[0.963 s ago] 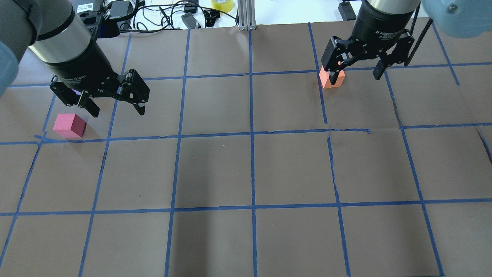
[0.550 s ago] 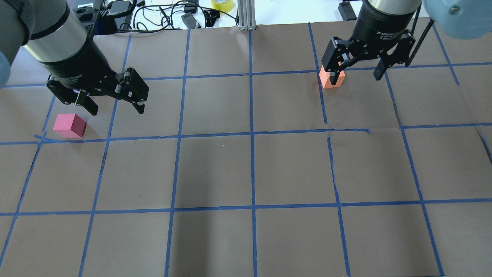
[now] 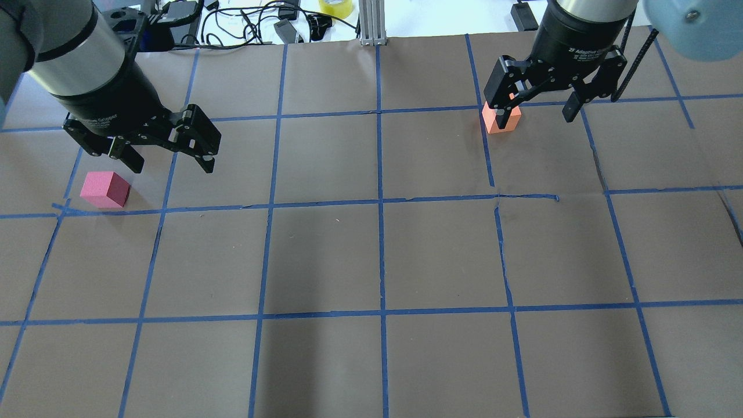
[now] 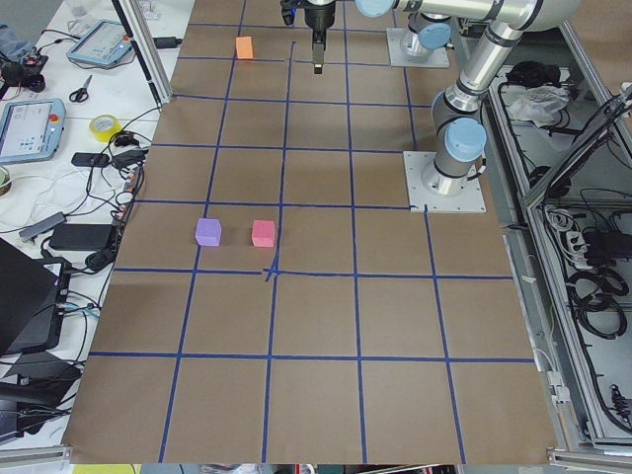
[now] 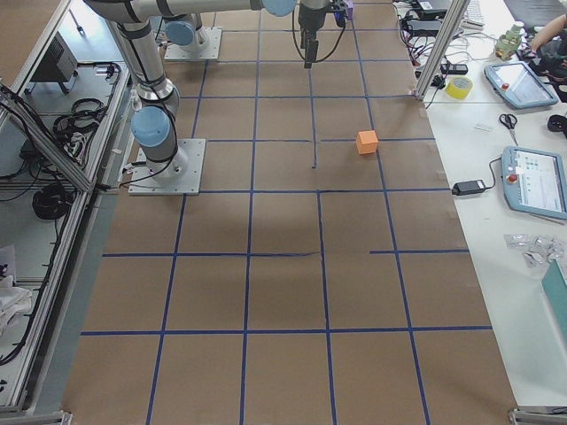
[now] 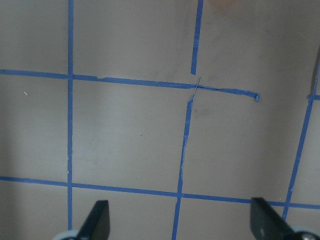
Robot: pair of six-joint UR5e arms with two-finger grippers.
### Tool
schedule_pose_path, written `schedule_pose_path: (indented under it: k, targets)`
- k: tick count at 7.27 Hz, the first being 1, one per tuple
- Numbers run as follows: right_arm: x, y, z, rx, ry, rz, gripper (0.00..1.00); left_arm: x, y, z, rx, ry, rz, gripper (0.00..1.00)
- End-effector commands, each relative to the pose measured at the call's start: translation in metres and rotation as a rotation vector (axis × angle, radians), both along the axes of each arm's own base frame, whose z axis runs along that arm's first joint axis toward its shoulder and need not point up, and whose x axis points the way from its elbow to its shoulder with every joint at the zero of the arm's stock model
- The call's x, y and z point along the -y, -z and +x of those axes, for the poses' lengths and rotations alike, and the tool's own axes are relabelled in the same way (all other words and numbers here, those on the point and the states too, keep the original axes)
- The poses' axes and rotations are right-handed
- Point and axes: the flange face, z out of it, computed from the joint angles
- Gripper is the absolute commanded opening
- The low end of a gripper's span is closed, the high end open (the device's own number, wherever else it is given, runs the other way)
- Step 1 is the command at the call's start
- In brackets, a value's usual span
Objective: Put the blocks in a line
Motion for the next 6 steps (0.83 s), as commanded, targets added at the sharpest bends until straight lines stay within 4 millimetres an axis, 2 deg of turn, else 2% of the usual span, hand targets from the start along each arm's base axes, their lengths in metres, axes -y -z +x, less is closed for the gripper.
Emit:
schedule_pose_path:
  k: [1,3,4,6]
  targets:
    - [0.000,0.003,-0.001,-0.001,-0.002,0.005,1.00,0.000,0.000,0.000,-0.001,0.000,-0.001,1.00]
    - [0.002,0.002,-0.002,-0.001,-0.013,-0.006,1.00,-0.001,-0.001,0.000,0.000,0.000,-0.003,1.00]
    - [0.005,0.005,-0.011,-0.023,0.006,0.000,1.00,-0.001,-0.001,0.000,0.000,0.000,-0.003,1.00]
    - [0.017,0.014,-0.050,-0.028,0.086,0.012,1.00,-0.001,-0.002,0.000,0.002,0.000,-0.004,1.00]
